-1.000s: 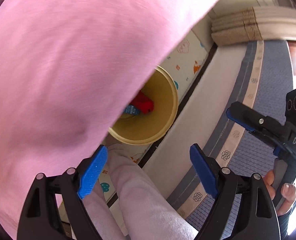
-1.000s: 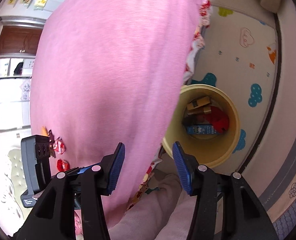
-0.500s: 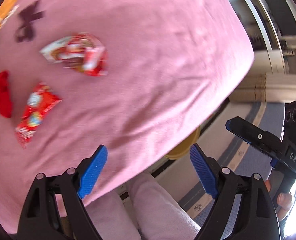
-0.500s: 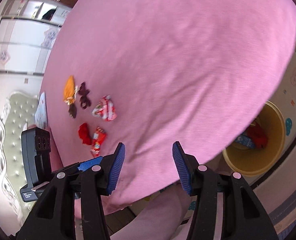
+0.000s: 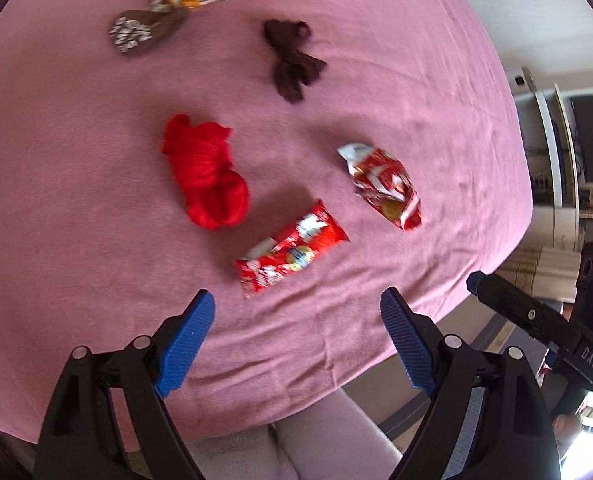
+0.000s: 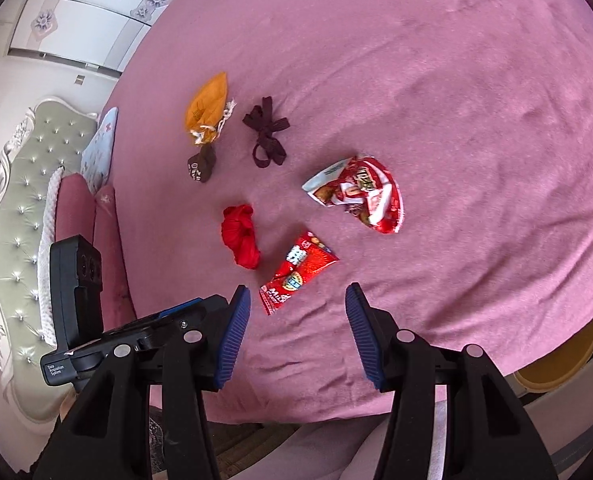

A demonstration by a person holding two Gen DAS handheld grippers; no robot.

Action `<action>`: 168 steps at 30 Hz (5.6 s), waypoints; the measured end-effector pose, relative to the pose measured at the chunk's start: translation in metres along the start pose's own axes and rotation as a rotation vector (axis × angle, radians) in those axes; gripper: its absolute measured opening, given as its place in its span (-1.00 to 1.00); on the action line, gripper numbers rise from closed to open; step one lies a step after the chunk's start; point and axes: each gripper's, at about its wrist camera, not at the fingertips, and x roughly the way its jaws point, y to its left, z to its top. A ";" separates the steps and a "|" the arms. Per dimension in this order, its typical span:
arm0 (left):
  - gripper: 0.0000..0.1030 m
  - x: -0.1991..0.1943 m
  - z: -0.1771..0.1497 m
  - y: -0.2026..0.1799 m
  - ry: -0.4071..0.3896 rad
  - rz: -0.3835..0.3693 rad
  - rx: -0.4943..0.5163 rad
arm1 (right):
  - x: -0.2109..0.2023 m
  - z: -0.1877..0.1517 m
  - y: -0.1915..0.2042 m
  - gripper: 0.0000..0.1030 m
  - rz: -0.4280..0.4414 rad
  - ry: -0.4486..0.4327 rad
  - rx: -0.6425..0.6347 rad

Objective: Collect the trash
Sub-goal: 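Move both open tools back over the bed items, then grasp the red cloth with the left tool while the right tool grasps the maroon ribbon, then carry the red cloth and maroon ribbon to the yellow bucket and release both, then move both open tools back over the red snack wrappers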

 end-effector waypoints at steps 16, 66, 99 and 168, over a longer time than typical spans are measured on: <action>0.63 0.048 0.045 0.038 0.013 0.038 -0.159 | 0.057 0.064 0.034 -0.03 -0.008 0.125 -0.101; -0.45 0.045 0.126 0.113 -0.082 -0.213 -0.370 | 0.178 0.170 0.073 -0.64 -0.193 0.225 -0.235; -0.45 -0.006 -0.002 -0.004 -0.007 -0.193 -0.011 | 0.009 -0.005 -0.024 -0.64 -0.005 0.014 0.065; 0.43 0.284 -0.184 -0.366 0.443 0.059 0.683 | -0.138 -0.177 -0.419 -0.34 -0.085 -0.128 0.637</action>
